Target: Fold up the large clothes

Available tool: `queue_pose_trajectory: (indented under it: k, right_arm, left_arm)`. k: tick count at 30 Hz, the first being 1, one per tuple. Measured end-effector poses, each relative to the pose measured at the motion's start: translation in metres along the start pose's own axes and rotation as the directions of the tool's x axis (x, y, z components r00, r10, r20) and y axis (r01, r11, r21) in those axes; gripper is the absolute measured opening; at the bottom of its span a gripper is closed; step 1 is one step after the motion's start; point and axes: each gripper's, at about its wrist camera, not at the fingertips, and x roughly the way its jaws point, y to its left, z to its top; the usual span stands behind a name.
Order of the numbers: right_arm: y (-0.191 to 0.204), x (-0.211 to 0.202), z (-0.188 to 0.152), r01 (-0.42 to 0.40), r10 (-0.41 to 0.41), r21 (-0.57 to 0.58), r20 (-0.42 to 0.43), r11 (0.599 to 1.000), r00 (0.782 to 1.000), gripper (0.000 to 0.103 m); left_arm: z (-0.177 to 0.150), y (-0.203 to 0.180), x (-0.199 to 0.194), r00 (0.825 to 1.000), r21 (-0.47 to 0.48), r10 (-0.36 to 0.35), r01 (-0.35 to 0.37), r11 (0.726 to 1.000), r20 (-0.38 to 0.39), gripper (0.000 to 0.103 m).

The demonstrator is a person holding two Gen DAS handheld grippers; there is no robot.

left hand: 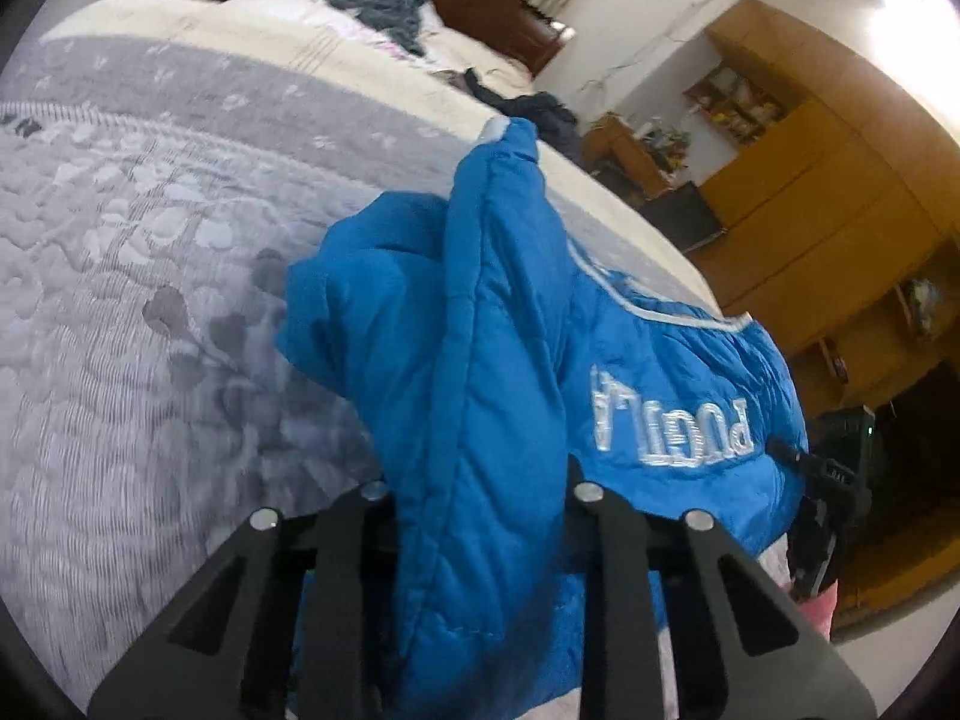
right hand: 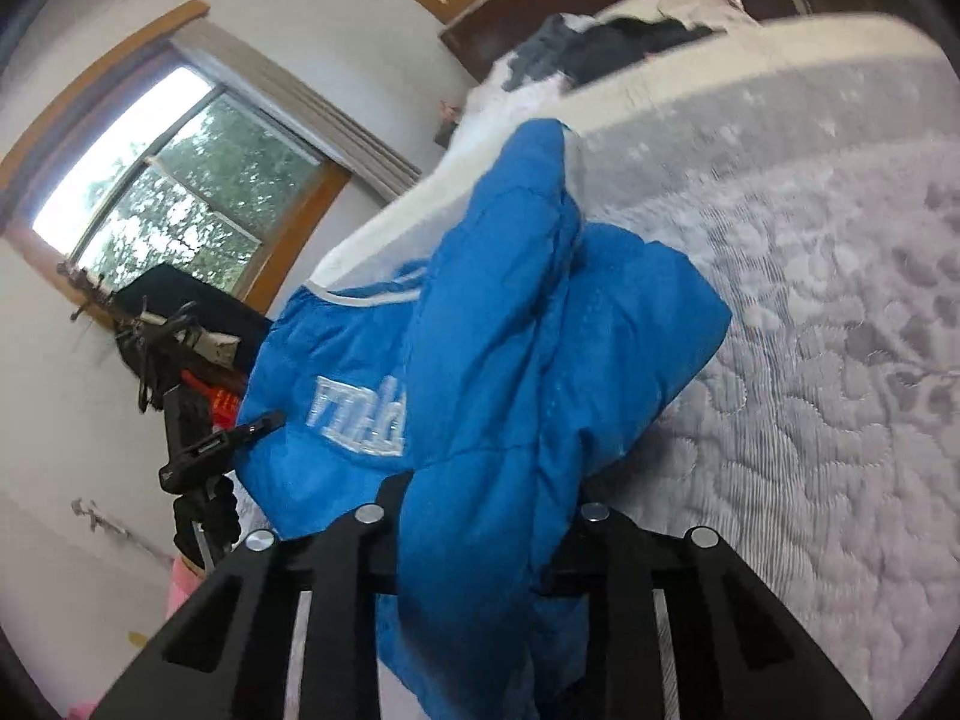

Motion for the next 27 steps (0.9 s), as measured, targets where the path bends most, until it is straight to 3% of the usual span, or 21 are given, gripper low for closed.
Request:
queue_pose_trajectory:
  k: [7,14,19,27]
  right_arm:
    - [0.037,-0.067,-0.047,-0.014,0.015,-0.061,0.025,0.998,1.000,0.027]
    - [0.033,-0.107,-0.109,-0.023,0.023,-0.057,0.015,0.998,1.000,0.027]
    - [0.000,-0.092,-0.137,-0.007,0.007,0.015,-0.018,1.000,1.000,0.027]
    - [-0.063,-0.057,-0.147,-0.062,0.071,0.176,-0.045,0.982,0.996,0.039]
  left_arm:
    - [-0.051,-0.041,-0.055,0.996,0.051,-0.084,0.083,0.995,0.015,0.019]
    - [-0.116,-0.055,-0.086,0.995,0.105,-0.095,0.095,0.990,0.001,0.019]
    - [-0.150,-0.034,-0.074,0.999,0.074,-0.052,0.053,0.996,-0.005,0.022]
    - [-0.170,0.002,-0.048,0.999,-0.005,-0.038,0.038,0.999,0.021,0.040]
